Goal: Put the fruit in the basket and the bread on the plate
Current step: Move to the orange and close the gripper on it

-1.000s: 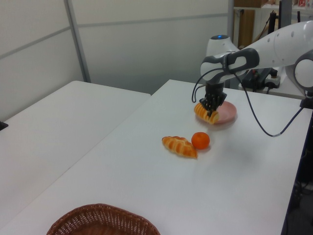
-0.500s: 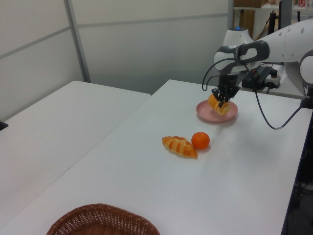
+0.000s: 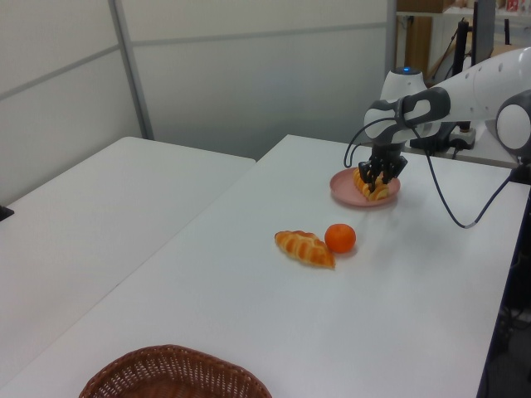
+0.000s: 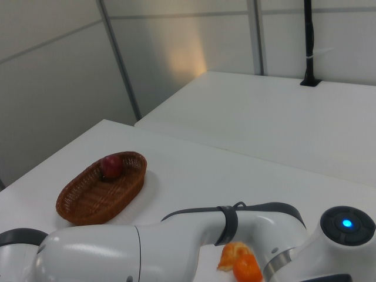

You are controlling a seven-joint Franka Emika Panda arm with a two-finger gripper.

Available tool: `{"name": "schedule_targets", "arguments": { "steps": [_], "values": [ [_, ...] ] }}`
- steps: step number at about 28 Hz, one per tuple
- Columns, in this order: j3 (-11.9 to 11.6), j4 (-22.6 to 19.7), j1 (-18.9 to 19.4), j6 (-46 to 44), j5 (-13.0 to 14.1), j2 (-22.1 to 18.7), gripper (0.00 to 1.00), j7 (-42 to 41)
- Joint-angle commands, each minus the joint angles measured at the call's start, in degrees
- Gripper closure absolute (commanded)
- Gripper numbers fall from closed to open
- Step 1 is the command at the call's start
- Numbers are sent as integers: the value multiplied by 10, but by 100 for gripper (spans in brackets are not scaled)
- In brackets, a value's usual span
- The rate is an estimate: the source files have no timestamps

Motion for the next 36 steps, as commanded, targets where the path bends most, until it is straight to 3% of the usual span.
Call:
{"name": "schedule_targets", "arguments": {
  "steps": [1, 13, 16, 17, 22, 27, 31, 32, 36],
  "values": [
    [1, 11, 4, -9, -24, -11, 0, 11],
    [8, 4, 8, -152, -35, -90, 0, -138],
    [10, -6, 43, -171, -40, -102, 0, -141],
    [8, -16, 71, -178, -51, -109, 0, -139],
    [7, -70, 134, -186, -81, -129, 0, -125],
    [7, -114, 177, -181, -95, -143, 0, -84],
    [7, -161, 188, -158, -96, -176, 0, -67],
    [8, -191, 189, -137, -96, -199, 0, -67],
    [10, -249, 193, -103, -95, -241, 0, -67]
  ]
}}
